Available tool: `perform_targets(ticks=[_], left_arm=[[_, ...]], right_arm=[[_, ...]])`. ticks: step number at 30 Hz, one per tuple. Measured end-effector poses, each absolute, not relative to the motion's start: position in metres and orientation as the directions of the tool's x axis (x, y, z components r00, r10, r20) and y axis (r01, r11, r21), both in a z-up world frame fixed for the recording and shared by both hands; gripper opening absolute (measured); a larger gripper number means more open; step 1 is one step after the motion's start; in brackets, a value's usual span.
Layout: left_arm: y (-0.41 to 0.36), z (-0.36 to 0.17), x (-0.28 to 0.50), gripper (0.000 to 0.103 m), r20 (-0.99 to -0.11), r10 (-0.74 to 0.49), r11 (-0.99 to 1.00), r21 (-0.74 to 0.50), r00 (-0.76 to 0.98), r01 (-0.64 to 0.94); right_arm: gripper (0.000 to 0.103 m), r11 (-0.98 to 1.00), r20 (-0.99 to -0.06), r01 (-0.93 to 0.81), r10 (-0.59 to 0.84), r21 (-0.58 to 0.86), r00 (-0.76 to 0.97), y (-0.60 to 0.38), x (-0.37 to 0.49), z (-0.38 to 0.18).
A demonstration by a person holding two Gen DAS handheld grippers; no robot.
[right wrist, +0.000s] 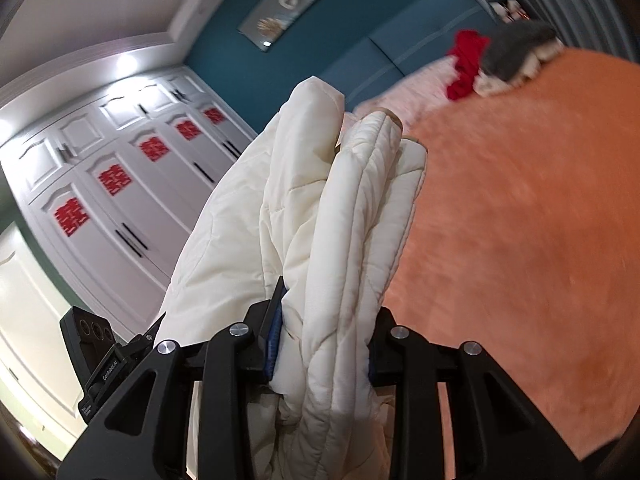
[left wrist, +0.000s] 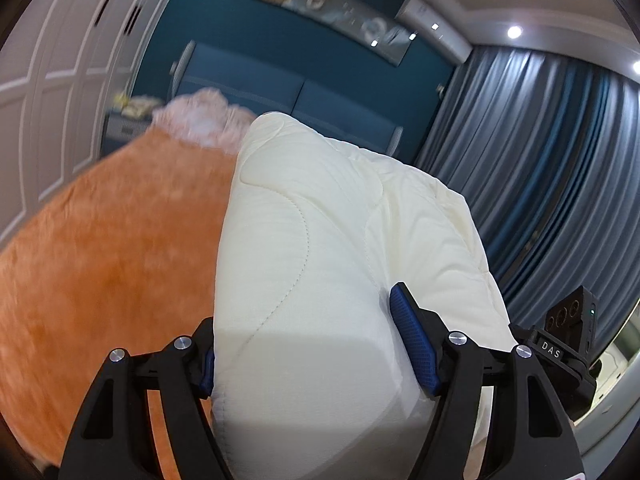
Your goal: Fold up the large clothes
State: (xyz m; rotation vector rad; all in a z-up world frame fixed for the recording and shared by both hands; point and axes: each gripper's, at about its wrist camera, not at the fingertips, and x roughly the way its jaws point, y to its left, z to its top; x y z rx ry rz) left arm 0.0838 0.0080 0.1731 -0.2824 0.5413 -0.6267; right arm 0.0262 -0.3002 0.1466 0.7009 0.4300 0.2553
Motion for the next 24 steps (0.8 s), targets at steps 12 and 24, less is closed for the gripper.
perform_targets(ticks=[12, 24], left_arm=[[0.033, 0.224, 0.117, 0.069, -0.204, -0.657, 0.738, -0.370, 0.726, 0.564], [0.038, 0.085, 0.224, 0.069, -0.349, -0.650, 0.743, -0.475, 0.675, 0.471]], right_arm=[[0.030, 0.792, -0.224, -0.199, 0.388, 0.577, 0.894, -0.281, 0.081, 0.201], [0.030, 0.790, -0.421, -0.074, 0.400, 0.609, 0.814, -0.286, 0.194, 0.066]])
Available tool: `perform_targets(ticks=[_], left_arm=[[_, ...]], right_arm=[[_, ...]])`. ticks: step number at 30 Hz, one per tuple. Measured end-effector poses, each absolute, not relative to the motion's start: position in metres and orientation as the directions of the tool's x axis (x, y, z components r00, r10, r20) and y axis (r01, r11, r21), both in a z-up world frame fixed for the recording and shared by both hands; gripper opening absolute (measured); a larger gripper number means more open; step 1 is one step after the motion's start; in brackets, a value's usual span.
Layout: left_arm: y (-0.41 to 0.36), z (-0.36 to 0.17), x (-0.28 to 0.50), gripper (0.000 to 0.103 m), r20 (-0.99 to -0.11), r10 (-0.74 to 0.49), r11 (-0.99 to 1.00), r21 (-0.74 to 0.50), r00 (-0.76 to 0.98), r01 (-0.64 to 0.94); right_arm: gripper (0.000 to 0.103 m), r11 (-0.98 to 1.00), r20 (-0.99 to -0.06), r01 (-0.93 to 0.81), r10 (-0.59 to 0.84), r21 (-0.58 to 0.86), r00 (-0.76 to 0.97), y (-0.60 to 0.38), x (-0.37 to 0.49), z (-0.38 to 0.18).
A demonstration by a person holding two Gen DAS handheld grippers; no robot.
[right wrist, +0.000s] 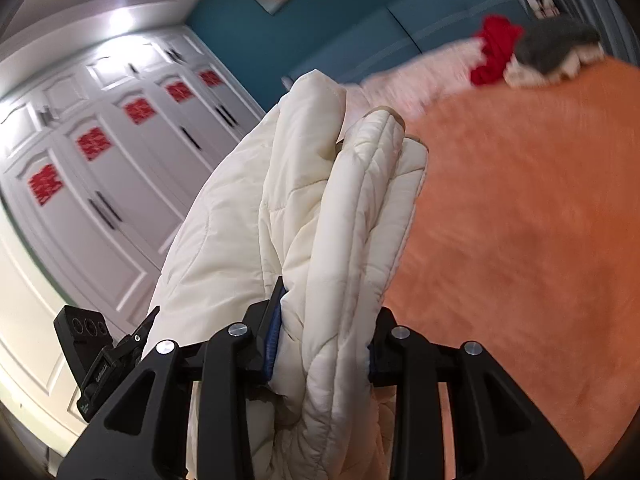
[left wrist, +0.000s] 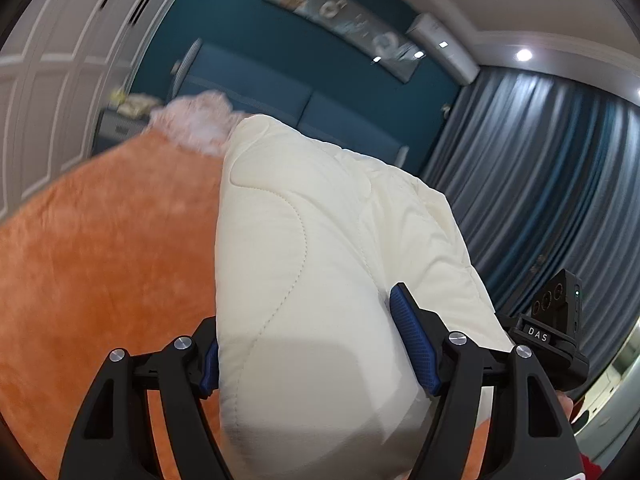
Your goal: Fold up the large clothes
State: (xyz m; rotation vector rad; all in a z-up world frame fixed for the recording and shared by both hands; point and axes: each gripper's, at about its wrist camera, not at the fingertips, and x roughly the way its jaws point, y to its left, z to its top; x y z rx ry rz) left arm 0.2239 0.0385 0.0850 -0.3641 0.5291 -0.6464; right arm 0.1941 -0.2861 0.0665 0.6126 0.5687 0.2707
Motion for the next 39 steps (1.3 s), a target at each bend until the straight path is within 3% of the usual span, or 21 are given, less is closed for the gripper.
perform_targets(ticks=[10, 13, 17, 21, 24, 27, 30, 32, 36, 39], left_arm=[[0.034, -0.056, 0.287, 0.069, -0.526, -0.619, 0.772, -0.545, 0.584, 0.327], [0.036, -0.093, 0.291, 0.070, -0.572, -0.608, 0.782, -0.551, 0.551, 0.290], [0.046, -0.097, 0.283, 0.072, -0.561, -0.621, 0.774, -0.551, 0.548, 0.312], [0.057, -0.077, 0.269, 0.071, -0.594, -0.583, 0.806, -0.513, 0.554, 0.297], [0.062, -0.049, 0.262, 0.070, -0.633, -0.491, 0.870, -0.385, 0.598, 0.307], [0.052, -0.014, 0.265, 0.070, -0.665, -0.323, 0.944, -0.178, 0.674, 0.277], [0.024, 0.021, 0.279, 0.057, -0.640, -0.223, 0.964, -0.031, 0.735, 0.266], [-0.003, 0.038, 0.295, 0.049, -0.637, -0.223, 0.958, -0.002, 0.738, 0.287], [-0.048, 0.036, 0.332, 0.027, -0.662, -0.202, 0.959, 0.015, 0.721, 0.283], [-0.070, 0.013, 0.357, 0.022, -0.700, -0.179, 0.965, 0.012, 0.691, 0.262]], right_arm=[[0.031, 0.780, -0.593, 0.085, 0.395, 0.620, 0.702, -0.290, 0.251, -0.068], [0.040, 0.757, -0.603, 0.119, 0.404, 0.642, 0.687, -0.292, 0.249, -0.107], [0.060, 0.698, -0.551, 0.147, 0.399, 0.701, 0.733, -0.306, 0.230, -0.121], [0.063, 0.669, -0.551, 0.202, 0.362, 0.715, 0.752, -0.325, 0.205, -0.111], [0.063, 0.748, -0.588, 0.242, 0.234, 0.618, 0.774, -0.334, 0.180, -0.072], [0.053, 0.873, -0.592, 0.204, 0.114, 0.443, 0.798, -0.317, 0.180, -0.020], [0.041, 0.931, -0.589, 0.175, 0.051, 0.320, 0.807, -0.291, 0.205, 0.021], [0.033, 0.954, -0.590, 0.156, 0.026, 0.255, 0.807, -0.267, 0.232, 0.038], [0.026, 0.970, -0.641, 0.149, 0.009, 0.193, 0.767, -0.237, 0.282, 0.032], [0.026, 0.975, -0.681, 0.169, -0.027, 0.143, 0.732, -0.224, 0.309, 0.009]])
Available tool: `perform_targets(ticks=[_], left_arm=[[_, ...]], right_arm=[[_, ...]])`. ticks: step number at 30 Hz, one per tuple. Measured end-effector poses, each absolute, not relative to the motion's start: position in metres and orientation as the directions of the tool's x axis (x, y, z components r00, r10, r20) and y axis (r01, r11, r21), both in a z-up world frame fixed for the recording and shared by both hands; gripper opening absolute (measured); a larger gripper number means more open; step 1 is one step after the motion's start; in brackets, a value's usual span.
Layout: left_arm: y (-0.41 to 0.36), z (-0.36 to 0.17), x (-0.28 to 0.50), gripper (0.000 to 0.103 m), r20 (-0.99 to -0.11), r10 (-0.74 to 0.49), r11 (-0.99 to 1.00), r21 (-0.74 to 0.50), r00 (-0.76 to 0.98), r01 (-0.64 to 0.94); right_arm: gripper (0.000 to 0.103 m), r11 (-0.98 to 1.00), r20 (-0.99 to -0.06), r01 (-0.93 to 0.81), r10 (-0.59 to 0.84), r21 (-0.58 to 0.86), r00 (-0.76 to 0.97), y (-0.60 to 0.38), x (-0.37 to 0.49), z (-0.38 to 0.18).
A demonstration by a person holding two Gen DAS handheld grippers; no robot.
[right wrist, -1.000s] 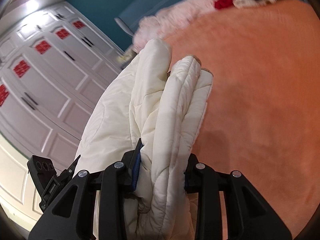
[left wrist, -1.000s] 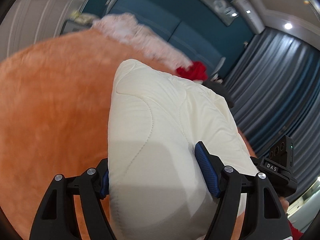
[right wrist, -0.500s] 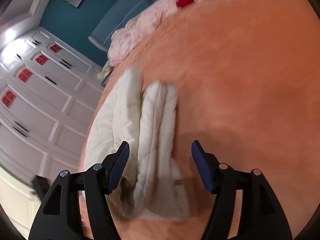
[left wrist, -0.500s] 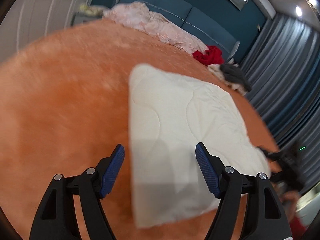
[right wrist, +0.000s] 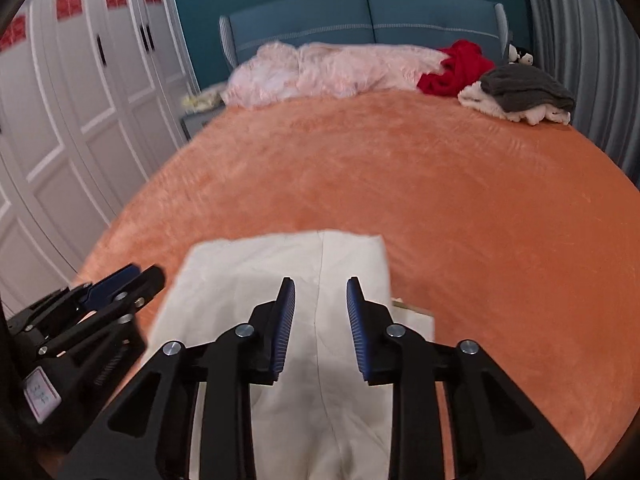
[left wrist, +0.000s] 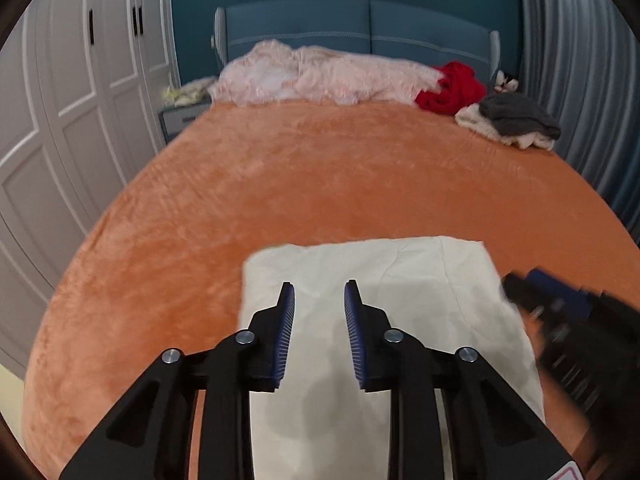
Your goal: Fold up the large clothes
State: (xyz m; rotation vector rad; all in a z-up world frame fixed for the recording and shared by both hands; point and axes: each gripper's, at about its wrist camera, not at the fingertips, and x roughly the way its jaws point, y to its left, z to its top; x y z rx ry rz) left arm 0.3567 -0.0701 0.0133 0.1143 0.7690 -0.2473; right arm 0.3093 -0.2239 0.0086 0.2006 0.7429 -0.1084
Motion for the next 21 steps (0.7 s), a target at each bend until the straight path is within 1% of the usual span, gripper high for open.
perform_targets(ticks=[3, 4, 6, 11, 17, 21], left_arm=[[-0.083, -0.021, 0.372, 0.022, -0.738, -0.144, 0.969, 0.031, 0.659, 0.246], [-0.086, -0.034, 0.377, 0.022, -0.750, -0.130, 0.970, 0.038, 0.649, 0.240], [-0.089, -0.057, 0.380, 0.023, -0.749, -0.119, 0.971, 0.051, 0.652, 0.236], [-0.102, -0.076, 0.380, 0.023, -0.702, -0.078, 0.969, 0.113, 0.708, 0.219], [-0.102, -0.088, 0.388, 0.023, -0.694, -0.078, 0.974, 0.100, 0.715, 0.204], [-0.105, -0.093, 0.390, 0.023, -0.686, -0.058, 0.974, 0.120, 0.725, 0.192]], right_arm=[[0.026, 0.965, -0.734, 0.220, -0.045, 0.143, 0.678, -0.229, 0.327, -0.032], [0.024, 0.960, -0.748, 0.240, -0.056, 0.141, 0.662, -0.233, 0.331, -0.048], [0.024, 0.962, -0.735, 0.248, -0.089, 0.111, 0.672, -0.236, 0.329, -0.067], [0.024, 0.966, -0.697, 0.252, -0.136, 0.065, 0.704, -0.231, 0.329, -0.089], [0.024, 0.965, -0.681, 0.256, -0.146, 0.063, 0.717, -0.231, 0.334, -0.100], [0.024, 0.964, -0.674, 0.256, -0.138, 0.077, 0.725, -0.233, 0.332, -0.104]])
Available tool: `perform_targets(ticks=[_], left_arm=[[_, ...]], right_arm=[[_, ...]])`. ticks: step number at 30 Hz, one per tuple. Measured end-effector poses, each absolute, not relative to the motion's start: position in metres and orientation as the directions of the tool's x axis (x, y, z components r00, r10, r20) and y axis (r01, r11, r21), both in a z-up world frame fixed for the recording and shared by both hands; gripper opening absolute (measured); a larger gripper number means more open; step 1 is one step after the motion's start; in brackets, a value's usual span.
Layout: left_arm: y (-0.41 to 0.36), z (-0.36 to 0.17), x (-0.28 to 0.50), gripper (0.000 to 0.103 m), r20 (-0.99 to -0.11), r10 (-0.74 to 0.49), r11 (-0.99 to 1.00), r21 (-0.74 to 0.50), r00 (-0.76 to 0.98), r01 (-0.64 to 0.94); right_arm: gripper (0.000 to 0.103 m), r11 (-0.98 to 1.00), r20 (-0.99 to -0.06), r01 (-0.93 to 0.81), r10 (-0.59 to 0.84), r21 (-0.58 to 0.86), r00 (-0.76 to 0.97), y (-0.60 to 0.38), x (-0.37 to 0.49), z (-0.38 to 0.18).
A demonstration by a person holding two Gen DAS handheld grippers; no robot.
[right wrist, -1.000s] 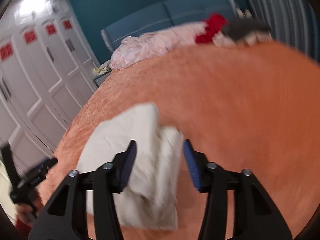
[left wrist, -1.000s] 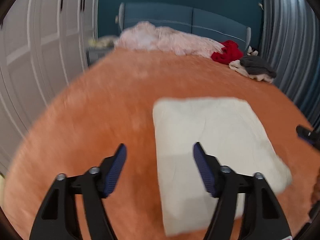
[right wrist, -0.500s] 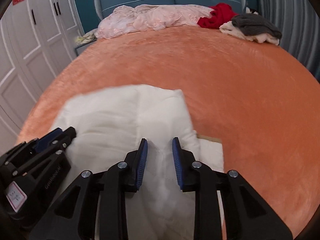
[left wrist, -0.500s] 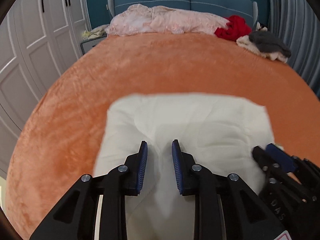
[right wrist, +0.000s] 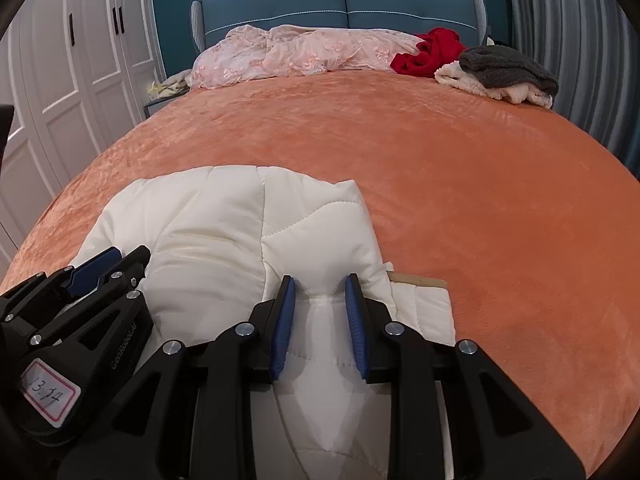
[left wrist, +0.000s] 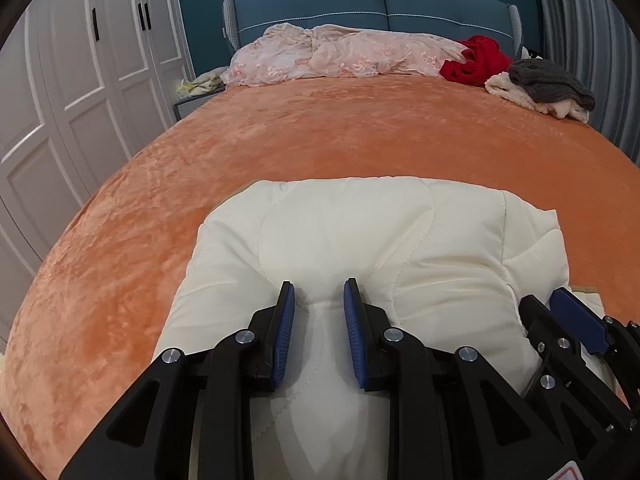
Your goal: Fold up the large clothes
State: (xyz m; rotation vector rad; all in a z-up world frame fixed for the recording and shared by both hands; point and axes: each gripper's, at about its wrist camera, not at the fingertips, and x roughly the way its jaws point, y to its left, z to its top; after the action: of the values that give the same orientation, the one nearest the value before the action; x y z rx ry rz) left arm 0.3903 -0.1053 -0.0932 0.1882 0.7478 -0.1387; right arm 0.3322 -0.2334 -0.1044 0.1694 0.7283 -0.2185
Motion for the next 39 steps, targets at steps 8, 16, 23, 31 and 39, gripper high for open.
perform_targets(ticks=[8, 16, 23, 31, 39], left_arm=[[-0.1079, -0.0991, 0.3922, 0.023, -0.679, -0.049, 0.976, 0.123, 0.732, 0.180], [-0.1077, -0.1015, 0.3931, 0.023, -0.674, -0.048, 0.977, 0.123, 0.737, 0.176], [-0.1089, -0.1015, 0.3932, 0.023, -0.668, -0.048, 0.978, 0.120, 0.743, 0.171], [-0.1088, -0.1019, 0.3933, 0.023, -0.669, -0.049, 0.978, 0.119, 0.742, 0.172], [-0.1061, -0.1004, 0.3921, 0.023, -0.671, -0.071, 0.978, 0.100, 0.738, 0.185]], right_arm=[[0.024, 0.962, -0.661, 0.258, -0.137, 0.088, 0.738, -0.2343, 0.3331, -0.1086], [0.024, 0.960, -0.650, 0.263, -0.141, 0.093, 0.746, -0.2331, 0.3336, -0.1117], [0.024, 0.959, -0.642, 0.266, -0.146, 0.095, 0.753, -0.2330, 0.3325, -0.1132], [0.024, 0.959, -0.640, 0.268, -0.147, 0.095, 0.754, -0.2330, 0.3334, -0.1131], [0.024, 0.956, -0.637, 0.283, -0.173, 0.074, 0.751, -0.2293, 0.3279, -0.1083]])
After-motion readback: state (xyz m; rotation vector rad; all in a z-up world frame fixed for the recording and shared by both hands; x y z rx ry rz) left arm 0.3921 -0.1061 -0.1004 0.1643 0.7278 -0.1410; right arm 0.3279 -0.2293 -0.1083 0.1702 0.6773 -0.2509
